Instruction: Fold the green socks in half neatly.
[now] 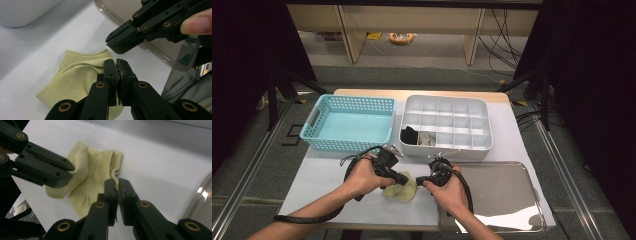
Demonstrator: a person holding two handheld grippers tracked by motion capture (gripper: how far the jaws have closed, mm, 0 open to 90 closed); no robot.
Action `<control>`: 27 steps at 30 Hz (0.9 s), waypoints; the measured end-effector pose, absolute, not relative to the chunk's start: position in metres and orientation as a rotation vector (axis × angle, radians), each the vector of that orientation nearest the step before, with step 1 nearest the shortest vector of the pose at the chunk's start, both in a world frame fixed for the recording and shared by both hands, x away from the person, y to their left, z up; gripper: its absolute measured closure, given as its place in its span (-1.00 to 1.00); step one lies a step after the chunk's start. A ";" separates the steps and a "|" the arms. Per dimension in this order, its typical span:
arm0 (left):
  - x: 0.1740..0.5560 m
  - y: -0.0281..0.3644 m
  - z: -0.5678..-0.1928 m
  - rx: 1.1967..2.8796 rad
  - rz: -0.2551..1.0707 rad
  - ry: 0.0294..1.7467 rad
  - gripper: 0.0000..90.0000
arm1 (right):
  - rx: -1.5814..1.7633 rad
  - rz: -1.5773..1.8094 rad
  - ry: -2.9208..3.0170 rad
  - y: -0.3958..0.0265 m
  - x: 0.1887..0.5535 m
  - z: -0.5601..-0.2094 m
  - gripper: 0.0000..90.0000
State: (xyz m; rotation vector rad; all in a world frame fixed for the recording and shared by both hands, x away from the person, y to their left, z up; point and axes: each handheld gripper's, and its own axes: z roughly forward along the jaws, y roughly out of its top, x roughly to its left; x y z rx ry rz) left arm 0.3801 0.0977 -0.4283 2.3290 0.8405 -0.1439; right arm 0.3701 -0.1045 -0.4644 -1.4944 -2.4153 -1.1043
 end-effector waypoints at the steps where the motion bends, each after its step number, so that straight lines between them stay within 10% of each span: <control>1: 0.380 0.097 -0.429 2.331 -0.149 0.838 0.91 | -1.491 -1.108 -2.392 -0.104 0.370 -0.464 0.90; 11: 0.384 0.091 -0.445 2.376 -0.139 0.805 0.84 | -1.534 -1.117 -2.392 -0.110 0.371 -0.460 0.88; 19: 0.381 0.100 -0.422 2.191 -0.077 0.782 0.29 | -1.552 -1.120 -2.361 -0.112 0.372 -0.456 0.82; 27: 0.377 0.129 -0.434 2.315 -0.080 0.867 0.71 | -1.483 -1.151 -2.402 -0.103 0.368 -0.449 0.73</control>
